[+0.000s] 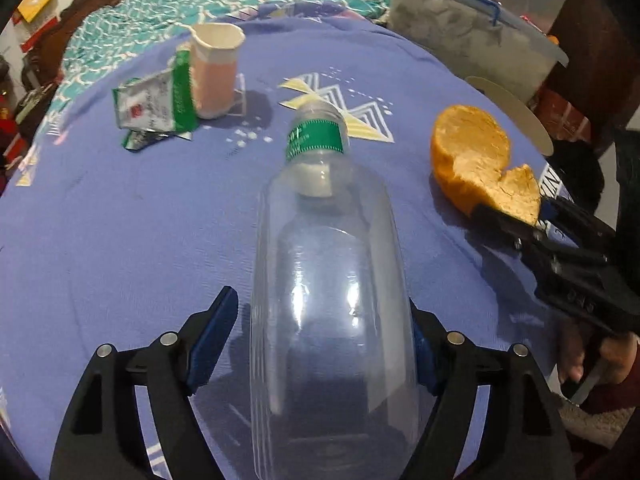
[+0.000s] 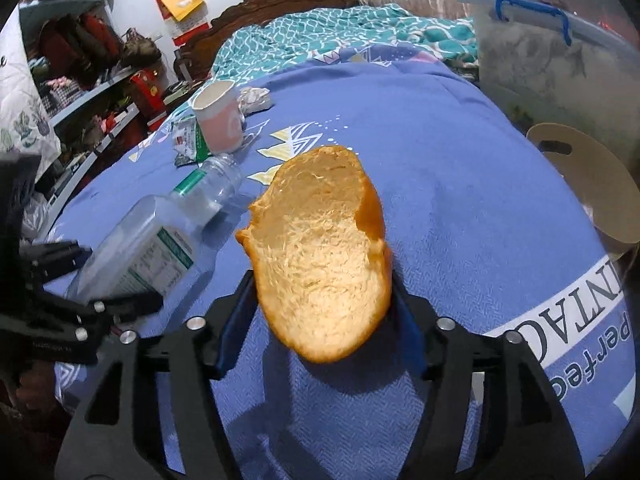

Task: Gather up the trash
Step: 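Carry the plastic bottle and orange peel toward the beige bin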

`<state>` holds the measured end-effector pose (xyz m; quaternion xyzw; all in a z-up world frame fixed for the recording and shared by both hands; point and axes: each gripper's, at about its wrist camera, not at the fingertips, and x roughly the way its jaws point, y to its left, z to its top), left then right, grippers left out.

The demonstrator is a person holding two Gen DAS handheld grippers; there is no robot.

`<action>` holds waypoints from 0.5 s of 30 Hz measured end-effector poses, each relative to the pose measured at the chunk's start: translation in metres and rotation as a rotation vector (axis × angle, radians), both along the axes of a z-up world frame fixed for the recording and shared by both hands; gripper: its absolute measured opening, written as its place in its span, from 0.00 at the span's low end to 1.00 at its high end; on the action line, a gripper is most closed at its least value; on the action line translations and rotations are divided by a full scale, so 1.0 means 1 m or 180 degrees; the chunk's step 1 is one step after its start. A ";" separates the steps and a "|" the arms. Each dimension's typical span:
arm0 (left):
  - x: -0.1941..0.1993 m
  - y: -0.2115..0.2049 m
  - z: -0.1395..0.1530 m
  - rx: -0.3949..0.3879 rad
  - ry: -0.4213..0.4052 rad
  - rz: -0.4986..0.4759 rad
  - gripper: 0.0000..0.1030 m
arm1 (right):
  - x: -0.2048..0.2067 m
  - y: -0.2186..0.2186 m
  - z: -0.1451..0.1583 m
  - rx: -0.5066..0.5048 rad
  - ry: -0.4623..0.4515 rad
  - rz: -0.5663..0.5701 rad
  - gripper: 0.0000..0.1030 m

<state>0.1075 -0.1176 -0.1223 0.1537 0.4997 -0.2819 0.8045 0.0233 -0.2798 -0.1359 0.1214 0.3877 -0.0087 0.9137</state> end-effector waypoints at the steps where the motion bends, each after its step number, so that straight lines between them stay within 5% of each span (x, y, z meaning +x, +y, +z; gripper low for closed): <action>1: 0.002 0.003 0.003 0.0016 -0.0028 0.0022 0.71 | -0.001 0.001 0.000 -0.0009 0.0002 0.0027 0.72; 6: 0.000 0.004 0.002 0.0173 -0.0035 0.0065 0.66 | -0.007 0.001 -0.006 -0.0014 0.0033 0.0097 0.75; 7: 0.000 0.003 0.000 0.0168 0.0013 0.0052 0.60 | -0.007 0.001 -0.006 0.0018 0.0022 0.0114 0.69; 8: 0.000 0.001 0.000 0.0171 0.0007 0.0060 0.60 | -0.006 -0.001 -0.006 0.0098 0.0004 0.0166 0.46; 9: 0.001 -0.004 0.001 0.0192 -0.0056 0.0068 0.58 | -0.006 -0.003 -0.005 0.0109 -0.0029 0.0152 0.39; 15: 0.004 -0.051 0.022 -0.0094 -0.0014 -0.0350 0.58 | -0.014 -0.040 0.004 0.0263 -0.0248 -0.0179 0.34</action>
